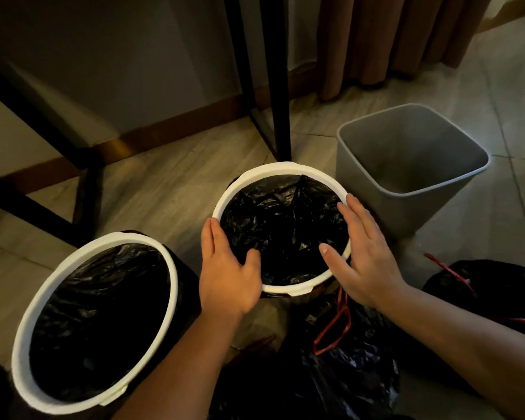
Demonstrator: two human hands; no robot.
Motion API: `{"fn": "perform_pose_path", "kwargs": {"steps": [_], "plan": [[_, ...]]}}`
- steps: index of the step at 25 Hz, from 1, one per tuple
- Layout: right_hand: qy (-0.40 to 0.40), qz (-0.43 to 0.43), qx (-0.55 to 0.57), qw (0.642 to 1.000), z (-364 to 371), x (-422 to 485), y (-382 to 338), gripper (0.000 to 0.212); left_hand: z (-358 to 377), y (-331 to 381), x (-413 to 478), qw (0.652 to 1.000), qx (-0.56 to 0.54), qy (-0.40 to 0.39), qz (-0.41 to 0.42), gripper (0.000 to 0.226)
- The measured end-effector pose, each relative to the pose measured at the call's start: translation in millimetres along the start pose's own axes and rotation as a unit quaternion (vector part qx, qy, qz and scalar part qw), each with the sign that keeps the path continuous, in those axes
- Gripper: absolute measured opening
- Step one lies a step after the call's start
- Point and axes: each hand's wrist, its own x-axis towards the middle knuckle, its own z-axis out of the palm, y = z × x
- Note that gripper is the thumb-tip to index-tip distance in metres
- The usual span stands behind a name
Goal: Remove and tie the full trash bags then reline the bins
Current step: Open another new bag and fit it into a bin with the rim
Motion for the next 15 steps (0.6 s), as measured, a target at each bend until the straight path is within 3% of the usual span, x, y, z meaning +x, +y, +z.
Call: {"fn": "perform_pose_path", "kwargs": {"steps": [6, 9, 13, 15], "plan": [[0.006, -0.013, 0.020, 1.000, 2, 0, 0, 0.075, -4, 0, 3, 0.999, 0.007, -0.031, -0.013, 0.090], [-0.002, -0.014, -0.017, 1.000, -5, 2, -2, 0.073, -7, -2, 1, 0.997, -0.065, -0.029, -0.017, 0.085], [0.061, -0.118, -0.108, 0.985, -24, 32, -23, 0.057, -2, -13, -20, 0.969, -0.237, 0.016, -0.061, 0.060], [-0.007, -0.138, -0.090, 0.986, -25, 58, -50, 0.047, 1, -15, -32, 0.964, -0.257, 0.029, -0.060, 0.038]]}}
